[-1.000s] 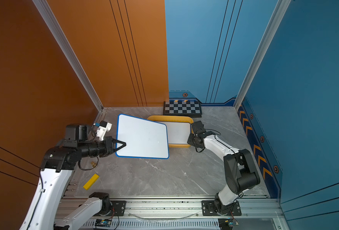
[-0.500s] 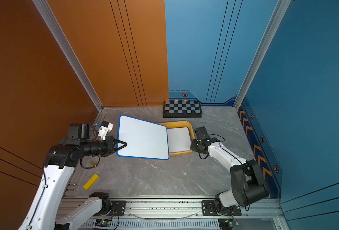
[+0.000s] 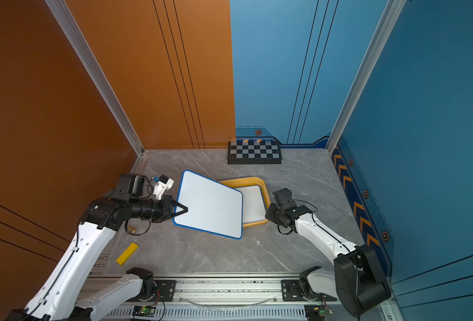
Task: Put the whiteboard into the storage box
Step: Move the storage box to the center of the board.
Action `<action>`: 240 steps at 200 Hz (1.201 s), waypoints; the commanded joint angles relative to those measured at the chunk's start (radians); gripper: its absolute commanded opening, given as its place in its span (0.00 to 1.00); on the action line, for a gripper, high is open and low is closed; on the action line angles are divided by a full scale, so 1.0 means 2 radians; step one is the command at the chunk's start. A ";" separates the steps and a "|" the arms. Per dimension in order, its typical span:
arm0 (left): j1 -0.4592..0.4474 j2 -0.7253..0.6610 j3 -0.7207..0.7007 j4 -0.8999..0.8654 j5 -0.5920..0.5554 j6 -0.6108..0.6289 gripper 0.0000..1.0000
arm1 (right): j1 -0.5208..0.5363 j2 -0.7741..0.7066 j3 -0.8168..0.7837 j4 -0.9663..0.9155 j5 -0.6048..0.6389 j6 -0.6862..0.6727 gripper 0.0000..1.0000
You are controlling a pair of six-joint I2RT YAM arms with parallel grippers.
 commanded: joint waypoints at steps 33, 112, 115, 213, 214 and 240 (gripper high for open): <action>-0.013 -0.014 -0.044 0.130 0.008 -0.063 0.00 | 0.009 -0.080 -0.098 -0.028 0.051 0.177 0.00; -0.034 0.031 -0.037 0.176 0.016 -0.076 0.00 | 0.015 -0.056 -0.075 -0.020 0.023 0.144 0.00; -0.034 0.034 -0.035 0.177 0.016 -0.076 0.00 | 0.015 -0.053 -0.074 -0.018 0.021 0.142 0.00; -0.045 0.103 0.015 0.209 0.019 -0.077 0.00 | -0.010 -0.097 -0.046 -0.071 0.014 0.052 0.42; -0.044 0.104 0.016 0.209 0.020 -0.077 0.00 | -0.011 -0.097 -0.045 -0.072 0.013 0.050 0.43; -0.047 0.121 0.029 0.215 0.021 -0.079 0.00 | -0.046 -0.093 -0.014 -0.113 -0.013 -0.021 0.53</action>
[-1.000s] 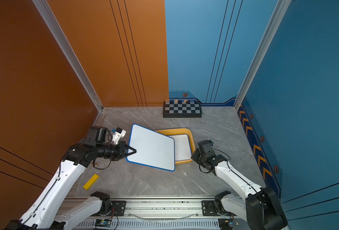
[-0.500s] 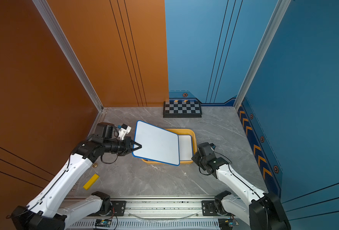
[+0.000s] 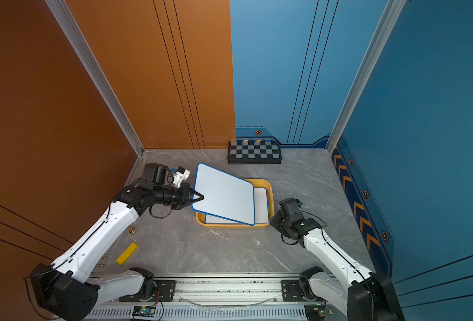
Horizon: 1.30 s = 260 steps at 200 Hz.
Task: Put the whiteboard into the storage box
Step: Move the storage box to the center of the board, then place the whiteboard in the storage box.
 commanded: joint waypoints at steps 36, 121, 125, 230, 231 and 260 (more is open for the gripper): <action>-0.013 0.029 0.054 0.044 0.017 0.005 0.00 | -0.056 0.001 0.070 -0.125 -0.016 -0.146 0.64; -0.021 0.081 0.051 0.078 0.018 0.005 0.00 | -0.077 0.014 0.086 -0.133 -0.029 -0.177 0.71; -0.022 0.082 0.049 0.081 0.019 0.005 0.00 | -0.077 0.014 0.086 -0.133 -0.029 -0.177 0.71; -0.019 0.111 0.000 0.125 0.033 0.001 0.00 | -0.078 0.026 0.084 -0.130 -0.027 -0.185 0.76; -0.019 0.111 0.000 0.125 0.034 0.002 0.00 | -0.077 0.026 0.084 -0.131 -0.028 -0.185 0.76; -0.015 0.119 -0.016 0.125 0.035 0.007 0.00 | -0.078 0.030 0.084 -0.129 -0.031 -0.185 0.77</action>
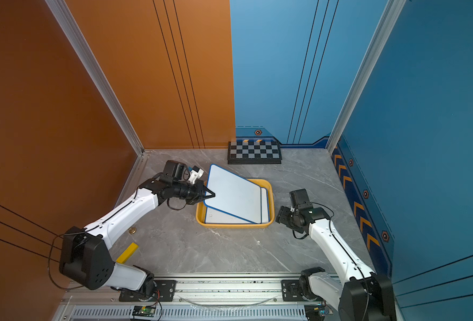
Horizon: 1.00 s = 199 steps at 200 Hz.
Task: Put the whiteboard into the storage box
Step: Place the whiteboard in the storage box.
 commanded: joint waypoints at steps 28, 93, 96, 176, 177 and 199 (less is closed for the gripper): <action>0.009 0.008 -0.025 0.031 0.020 0.017 0.00 | -0.002 0.003 0.006 -0.013 -0.005 -0.008 0.77; 0.007 0.022 -0.049 0.031 0.012 0.020 0.09 | 0.000 0.008 0.000 -0.004 -0.014 -0.007 0.78; 0.007 0.023 -0.050 0.031 0.012 0.020 0.11 | 0.000 0.008 -0.001 -0.003 -0.014 -0.007 0.78; 0.003 0.032 -0.079 0.034 -0.011 0.019 0.28 | 0.007 0.015 -0.006 0.006 -0.019 -0.005 0.79; 0.003 0.032 -0.078 0.033 -0.011 0.019 0.28 | 0.007 0.015 -0.006 0.006 -0.019 -0.005 0.79; 0.003 0.043 -0.068 0.033 -0.014 0.022 0.28 | 0.009 0.015 -0.009 0.008 -0.020 -0.005 0.79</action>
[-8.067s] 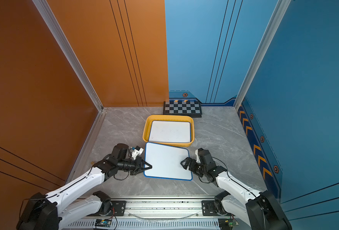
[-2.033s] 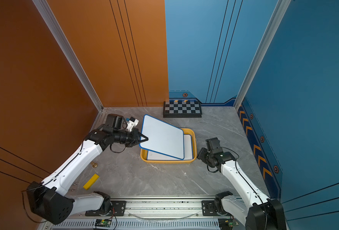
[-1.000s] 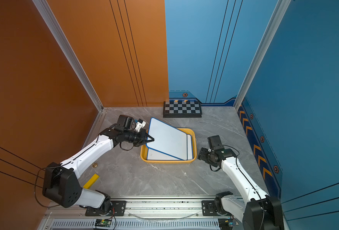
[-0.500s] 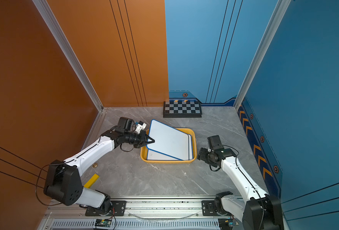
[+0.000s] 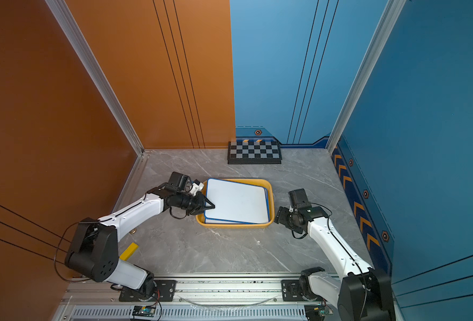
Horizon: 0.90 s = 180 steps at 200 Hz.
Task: Put the whiteboard into the storage box
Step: Place the whiteboard in the storage box.
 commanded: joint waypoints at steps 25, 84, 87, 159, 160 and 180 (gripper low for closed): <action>-0.001 0.026 0.025 0.002 -0.003 0.024 0.28 | 0.005 0.001 -0.010 0.007 -0.007 -0.005 0.79; -0.002 0.051 0.057 -0.020 -0.023 0.050 0.30 | 0.003 -0.003 -0.016 0.006 -0.007 -0.010 0.80; -0.002 0.052 0.057 -0.022 -0.023 0.050 0.30 | 0.003 -0.003 -0.016 0.007 -0.007 -0.010 0.79; -0.002 0.080 0.087 -0.073 -0.035 0.075 0.43 | 0.002 0.007 -0.020 0.010 -0.011 -0.013 0.80; -0.003 0.081 0.088 -0.075 -0.036 0.075 0.43 | 0.003 0.007 -0.020 0.010 -0.011 -0.013 0.80; -0.008 0.091 0.101 -0.092 -0.045 0.083 0.43 | 0.003 0.007 -0.023 0.012 -0.011 -0.014 0.80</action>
